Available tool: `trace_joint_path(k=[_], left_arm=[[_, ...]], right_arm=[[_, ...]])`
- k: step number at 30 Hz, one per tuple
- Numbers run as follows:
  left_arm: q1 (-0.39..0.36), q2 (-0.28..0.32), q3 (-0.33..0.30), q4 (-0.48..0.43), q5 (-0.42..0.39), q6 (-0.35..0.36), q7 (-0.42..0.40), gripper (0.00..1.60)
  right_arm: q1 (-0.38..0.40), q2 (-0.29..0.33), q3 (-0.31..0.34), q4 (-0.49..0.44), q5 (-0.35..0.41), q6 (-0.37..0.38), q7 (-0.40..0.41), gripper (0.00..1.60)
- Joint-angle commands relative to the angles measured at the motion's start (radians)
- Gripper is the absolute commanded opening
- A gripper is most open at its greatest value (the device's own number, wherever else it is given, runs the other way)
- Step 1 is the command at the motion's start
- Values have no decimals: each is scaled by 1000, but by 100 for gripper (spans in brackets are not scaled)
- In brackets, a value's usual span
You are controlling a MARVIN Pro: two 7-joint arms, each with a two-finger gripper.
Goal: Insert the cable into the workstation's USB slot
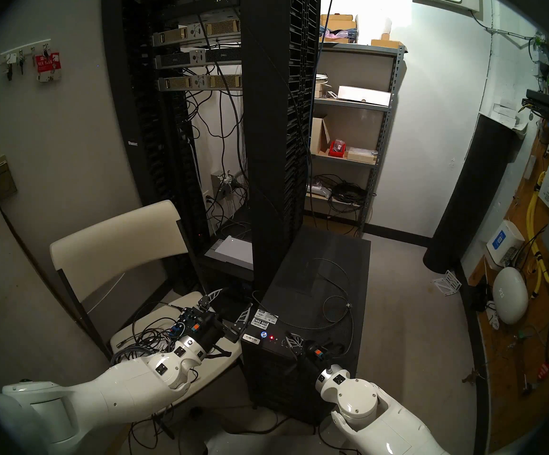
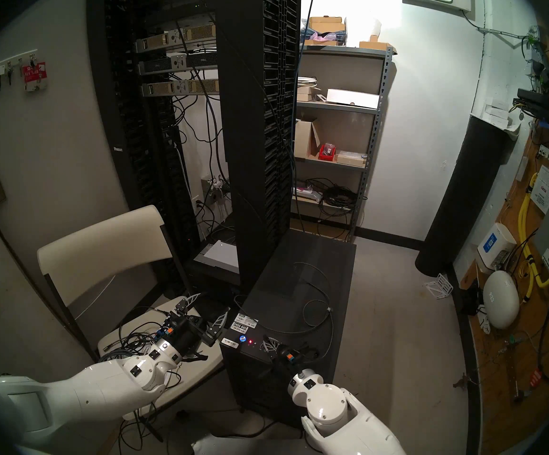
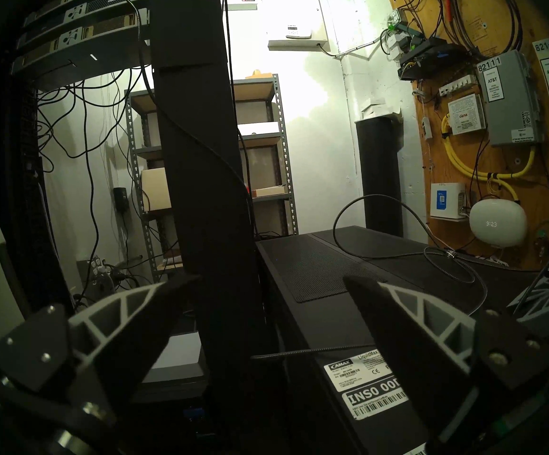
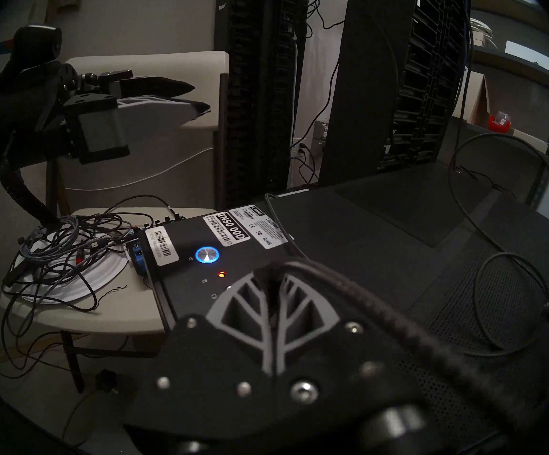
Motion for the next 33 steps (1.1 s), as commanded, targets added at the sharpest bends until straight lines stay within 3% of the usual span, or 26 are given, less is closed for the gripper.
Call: trace_joint_path(k=[1, 8, 20, 26, 33], left_arm=[[-1, 18, -11, -40, 9, -5, 19, 160], [4, 33, -8, -56, 12, -2, 30, 160], [8, 44, -3, -76, 22, -4, 41, 160], [17, 53, -1, -97, 29, -1, 52, 160], [21, 48, 3, -75, 26, -19, 45, 160]], right_arm=[[2, -3, -2, 39, 13, 9, 14, 0], [2, 2, -8, 44, 39, 8, 55, 0], [-36, 16, -15, 6, 34, 35, 44, 0], [-51, 22, -2, -18, 46, 9, 34, 0], [-62, 27, 18, -24, 73, -88, 34, 0]])
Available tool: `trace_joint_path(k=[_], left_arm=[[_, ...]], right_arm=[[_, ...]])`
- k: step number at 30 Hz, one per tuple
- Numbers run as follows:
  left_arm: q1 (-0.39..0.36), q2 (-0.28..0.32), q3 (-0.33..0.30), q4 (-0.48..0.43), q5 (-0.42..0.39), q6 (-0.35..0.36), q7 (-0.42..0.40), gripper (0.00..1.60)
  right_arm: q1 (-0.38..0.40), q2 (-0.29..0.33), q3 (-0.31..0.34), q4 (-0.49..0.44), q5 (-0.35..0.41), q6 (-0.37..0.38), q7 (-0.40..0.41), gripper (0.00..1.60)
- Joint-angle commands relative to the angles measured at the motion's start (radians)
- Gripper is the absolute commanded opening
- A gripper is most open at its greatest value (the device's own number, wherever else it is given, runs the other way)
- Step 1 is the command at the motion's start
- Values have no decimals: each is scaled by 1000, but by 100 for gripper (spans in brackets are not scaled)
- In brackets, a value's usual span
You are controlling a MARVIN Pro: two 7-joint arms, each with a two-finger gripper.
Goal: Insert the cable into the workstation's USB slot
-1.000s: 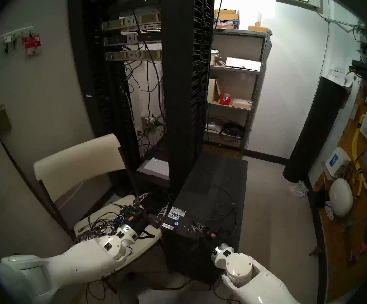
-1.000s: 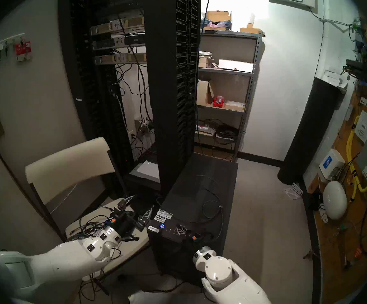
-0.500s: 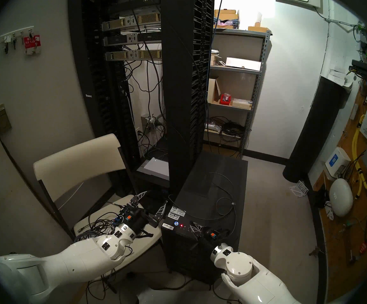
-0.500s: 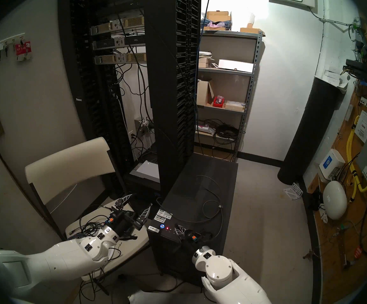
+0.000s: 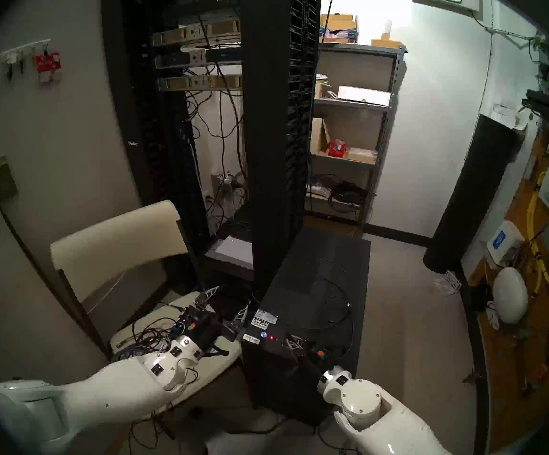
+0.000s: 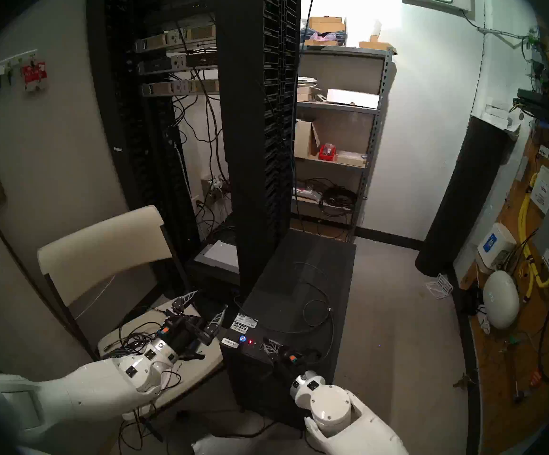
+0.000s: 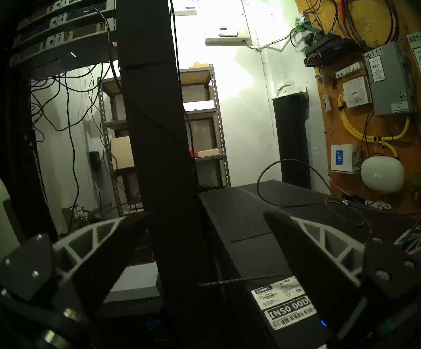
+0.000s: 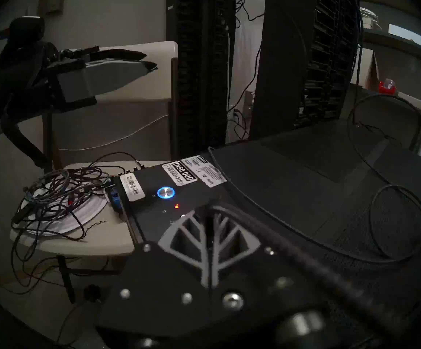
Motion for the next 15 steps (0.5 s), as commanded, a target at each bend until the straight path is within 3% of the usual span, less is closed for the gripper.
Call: trace_joint_path(k=[1, 5, 15], left_arm=[[5, 0, 0, -6, -5, -20, -8, 160], [10, 5, 1, -15, -3, -23, -6, 160], [26, 21, 2, -46, 7, -22, 2, 160]], right_arm=[[-39, 5, 13, -10, 18, -70, -7, 0], [-45, 5, 24, -10, 26, -113, -10, 0], [-46, 2, 26, -11, 58, -141, 18, 0]])
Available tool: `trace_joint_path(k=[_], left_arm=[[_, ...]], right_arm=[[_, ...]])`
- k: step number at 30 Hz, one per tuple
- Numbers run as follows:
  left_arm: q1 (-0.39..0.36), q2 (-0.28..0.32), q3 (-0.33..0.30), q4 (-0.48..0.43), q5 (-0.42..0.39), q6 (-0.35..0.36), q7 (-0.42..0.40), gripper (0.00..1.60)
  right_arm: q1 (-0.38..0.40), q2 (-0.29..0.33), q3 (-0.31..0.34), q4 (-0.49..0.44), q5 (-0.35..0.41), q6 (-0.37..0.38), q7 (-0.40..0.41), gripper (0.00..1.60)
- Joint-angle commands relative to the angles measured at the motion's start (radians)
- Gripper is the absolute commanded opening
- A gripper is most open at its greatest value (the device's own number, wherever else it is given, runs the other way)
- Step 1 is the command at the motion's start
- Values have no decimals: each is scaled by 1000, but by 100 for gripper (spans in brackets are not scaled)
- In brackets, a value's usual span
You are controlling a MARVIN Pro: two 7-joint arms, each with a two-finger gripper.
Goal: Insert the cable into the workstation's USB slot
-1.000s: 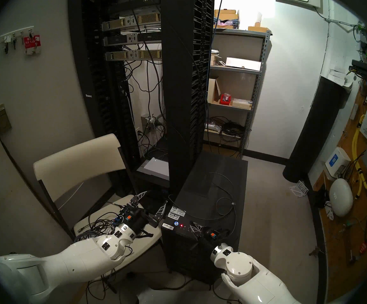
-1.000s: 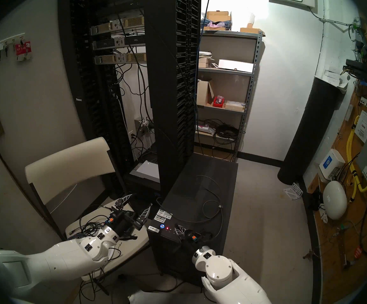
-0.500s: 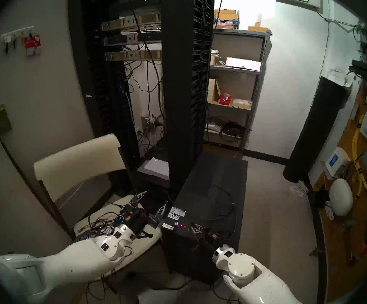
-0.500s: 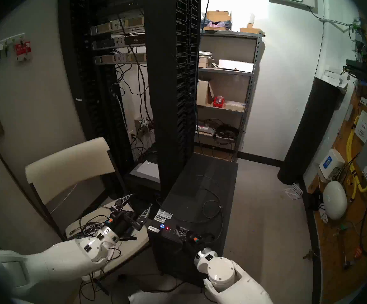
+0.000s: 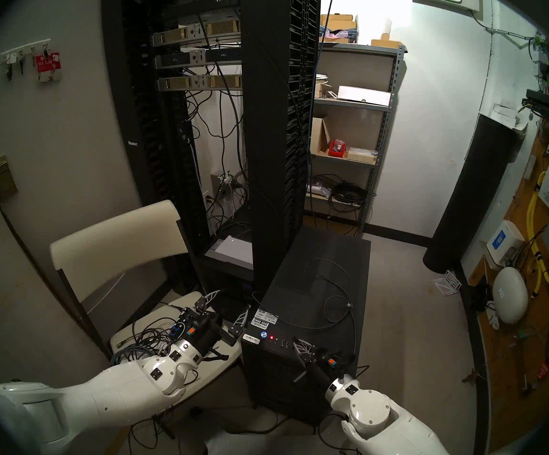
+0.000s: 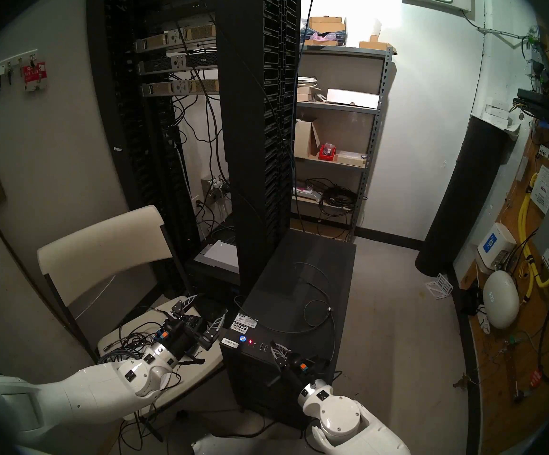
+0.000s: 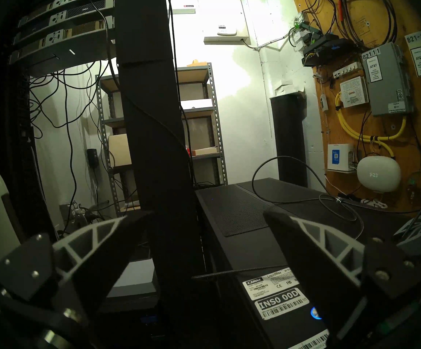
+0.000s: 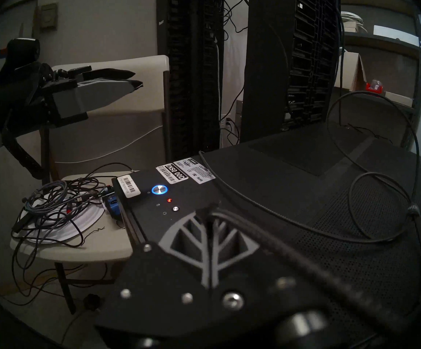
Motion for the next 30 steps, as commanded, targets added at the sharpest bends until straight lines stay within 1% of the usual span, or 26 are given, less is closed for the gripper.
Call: trace_joint_path(k=[1, 3, 4, 7, 8, 13, 19, 21, 23, 24, 27, 30], left_arm=[[7, 13, -2, -31, 6, -15, 0, 160], [14, 26, 3, -50, 12, -17, -7, 160], [18, 39, 10, -69, 18, -5, -14, 160], [34, 55, 24, -99, 45, -8, -19, 160], [39, 62, 35, -111, 54, -7, -32, 160], [55, 67, 63, -138, 109, 5, -30, 160], [46, 38, 76, -124, 201, 27, -2, 160], [38, 16, 77, -108, 222, 31, 8, 160], [30, -3, 75, -99, 259, 34, 24, 160], [25, -13, 73, -95, 284, 44, 37, 160], [15, -31, 72, -97, 312, 70, 53, 160], [6, -40, 77, -102, 366, 94, 62, 160]], right_arm=[[-1, -15, 2, -16, 31, -44, 18, 0], [-4, -18, 11, -17, 60, -55, 33, 0], [-7, -21, 19, -19, 85, -63, 45, 0], [-9, -22, 31, -25, 113, -71, 60, 0], [-10, -22, 36, -28, 128, -75, 69, 0], [-17, -11, 52, -58, 156, -71, 87, 0], [-34, 8, 67, -103, 189, -48, 119, 0], [-40, 15, 68, -118, 192, -31, 125, 0], [-46, 17, 69, -125, 196, -27, 129, 0], [-49, 21, 69, -131, 197, -22, 134, 0], [-58, 24, 69, -144, 199, -11, 138, 0], [-64, 21, 72, -152, 201, -3, 134, 0]])
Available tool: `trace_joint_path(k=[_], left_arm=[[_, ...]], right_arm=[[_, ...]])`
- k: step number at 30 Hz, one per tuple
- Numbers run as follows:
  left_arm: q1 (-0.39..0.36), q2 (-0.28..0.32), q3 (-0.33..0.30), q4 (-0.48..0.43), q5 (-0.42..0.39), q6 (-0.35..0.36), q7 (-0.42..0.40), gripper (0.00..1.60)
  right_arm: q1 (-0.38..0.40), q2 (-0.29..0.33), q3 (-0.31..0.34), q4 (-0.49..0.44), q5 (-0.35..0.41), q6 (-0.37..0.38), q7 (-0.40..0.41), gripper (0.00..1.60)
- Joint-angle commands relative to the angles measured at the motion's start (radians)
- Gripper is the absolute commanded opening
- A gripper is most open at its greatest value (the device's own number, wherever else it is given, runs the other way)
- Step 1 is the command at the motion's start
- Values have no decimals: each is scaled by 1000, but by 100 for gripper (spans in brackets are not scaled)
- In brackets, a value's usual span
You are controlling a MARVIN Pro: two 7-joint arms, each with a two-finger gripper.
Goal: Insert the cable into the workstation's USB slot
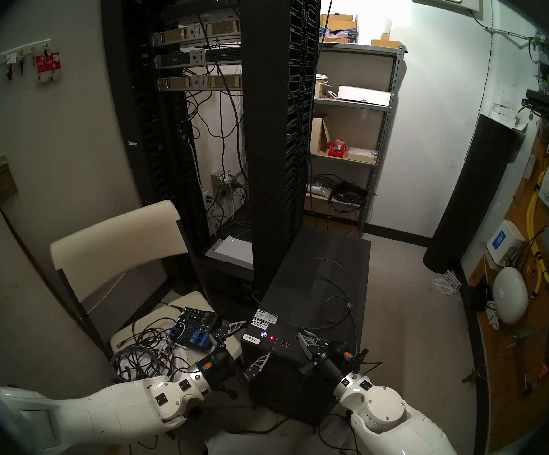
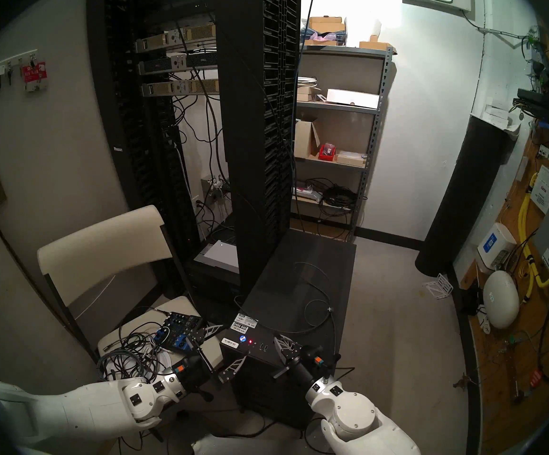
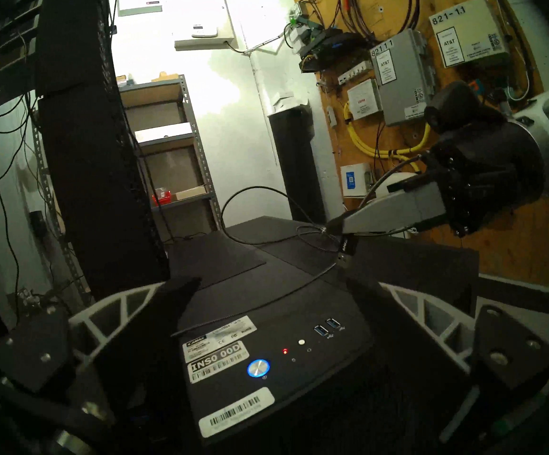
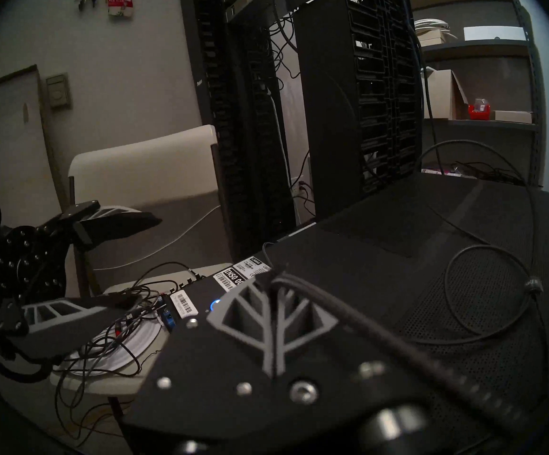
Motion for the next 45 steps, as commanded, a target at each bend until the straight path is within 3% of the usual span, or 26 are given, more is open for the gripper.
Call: trace_joint_path(k=[1, 6, 7, 20, 22, 26, 30, 32, 34, 35, 37, 45], left_arm=[[-36, -53, -4, -13, 101, 35, 36, 160], [-21, -63, 1, -35, 156, 71, 64, 160], [-15, -73, -1, -39, 199, 108, 97, 160], [-21, -94, 10, -28, 251, 158, 109, 160], [-20, -100, 12, -22, 263, 162, 113, 144], [-16, -111, 13, -20, 266, 172, 123, 151], [-17, -129, 10, -8, 265, 185, 137, 145], [-18, -131, 10, -6, 268, 186, 138, 139], [-22, -141, 7, 2, 266, 189, 144, 120], [-22, -141, 6, 0, 265, 192, 144, 93], [-21, -144, 5, 0, 266, 197, 150, 67], [-19, -151, 3, 4, 267, 199, 162, 65]], right_arm=[[-14, -4, 1, -52, 12, 7, -1, 0], [-11, -8, 11, -52, 3, -6, -9, 0], [-11, -8, 12, -54, 0, -14, -6, 0], [-18, -5, 14, -61, 9, -17, 0, 0], [-19, -4, 14, -61, 9, -19, 3, 0], [-17, -3, 10, -61, 10, -15, 16, 0], [-15, -8, 6, -58, 8, -14, 22, 0], [-14, -7, 4, -57, 8, -12, 24, 0], [-13, -8, 0, -56, 7, -9, 26, 0], [-13, -9, -2, -55, 5, -10, 25, 0], [-12, -9, -4, -54, 5, -9, 25, 0], [-9, -10, -11, -50, 1, -5, 26, 0]])
